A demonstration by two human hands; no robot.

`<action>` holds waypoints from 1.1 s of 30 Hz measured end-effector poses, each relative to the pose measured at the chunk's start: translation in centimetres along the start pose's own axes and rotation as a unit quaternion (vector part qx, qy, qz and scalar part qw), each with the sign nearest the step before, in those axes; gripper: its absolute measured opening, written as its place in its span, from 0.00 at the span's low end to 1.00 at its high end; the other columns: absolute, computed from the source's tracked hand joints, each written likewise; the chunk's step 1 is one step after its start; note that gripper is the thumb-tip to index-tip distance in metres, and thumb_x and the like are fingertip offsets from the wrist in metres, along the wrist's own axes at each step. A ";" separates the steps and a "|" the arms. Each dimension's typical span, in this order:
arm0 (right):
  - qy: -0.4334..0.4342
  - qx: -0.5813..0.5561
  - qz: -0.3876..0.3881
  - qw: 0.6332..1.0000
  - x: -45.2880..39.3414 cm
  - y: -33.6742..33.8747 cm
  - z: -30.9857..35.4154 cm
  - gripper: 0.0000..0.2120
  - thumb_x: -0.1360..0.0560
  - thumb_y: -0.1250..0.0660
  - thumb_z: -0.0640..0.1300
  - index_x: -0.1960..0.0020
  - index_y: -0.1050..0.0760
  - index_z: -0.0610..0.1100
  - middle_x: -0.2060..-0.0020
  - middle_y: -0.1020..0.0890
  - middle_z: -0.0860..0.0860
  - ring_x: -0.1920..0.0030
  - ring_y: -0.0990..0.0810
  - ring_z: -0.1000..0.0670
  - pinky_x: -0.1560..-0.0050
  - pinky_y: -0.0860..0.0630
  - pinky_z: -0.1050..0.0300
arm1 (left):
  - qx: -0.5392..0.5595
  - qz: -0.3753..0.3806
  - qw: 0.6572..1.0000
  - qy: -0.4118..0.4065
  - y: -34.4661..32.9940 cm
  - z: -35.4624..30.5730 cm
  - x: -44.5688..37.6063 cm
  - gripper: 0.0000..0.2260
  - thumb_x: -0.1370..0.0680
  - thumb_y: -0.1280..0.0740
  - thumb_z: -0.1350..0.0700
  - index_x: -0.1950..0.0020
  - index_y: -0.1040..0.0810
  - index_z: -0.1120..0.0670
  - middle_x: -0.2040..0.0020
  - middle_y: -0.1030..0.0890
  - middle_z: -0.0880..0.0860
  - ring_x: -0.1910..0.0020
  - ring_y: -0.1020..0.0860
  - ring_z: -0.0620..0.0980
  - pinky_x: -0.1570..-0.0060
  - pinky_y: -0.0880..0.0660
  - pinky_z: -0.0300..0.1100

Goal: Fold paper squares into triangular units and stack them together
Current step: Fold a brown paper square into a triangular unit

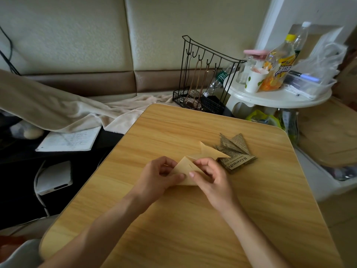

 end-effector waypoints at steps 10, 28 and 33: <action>0.032 0.039 0.021 0.999 0.0 -0.4 0.4 0.17 0.23 0.31 0.57 0.62 0.28 0.46 0.68 0.29 0.57 0.64 0.31 0.56 0.64 0.33 0.49 | 0.064 -0.001 0.998 -0.020 0.1 0.0 -0.2 0.08 0.26 0.22 0.56 0.49 0.17 0.52 0.57 0.14 0.54 0.61 0.19 0.46 0.61 0.24 0.38; 0.061 0.096 -0.027 0.993 0.2 0.3 1.3 0.18 0.20 0.35 0.57 0.65 0.32 0.54 0.71 0.32 0.58 0.67 0.33 0.58 0.66 0.35 0.51 | 0.053 -0.034 0.995 -0.072 0.6 -0.3 -0.4 0.05 0.25 0.23 0.57 0.50 0.12 0.49 0.53 0.13 0.51 0.51 0.15 0.51 0.50 0.17 0.43; 0.071 0.092 -0.027 0.993 0.2 0.2 1.6 0.18 0.19 0.35 0.55 0.65 0.33 0.53 0.70 0.33 0.57 0.66 0.33 0.56 0.64 0.34 0.49 | 0.053 -0.046 0.994 -0.078 0.7 -0.3 -0.4 0.04 0.25 0.23 0.58 0.52 0.11 0.50 0.55 0.13 0.51 0.54 0.15 0.50 0.55 0.19 0.39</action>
Point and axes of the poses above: each hand's wrist, its own x-axis away from the middle knuckle, its own y-axis out of the back of the hand, z = x × y, the point moved 7 cm from there along -x, towards the middle knuckle
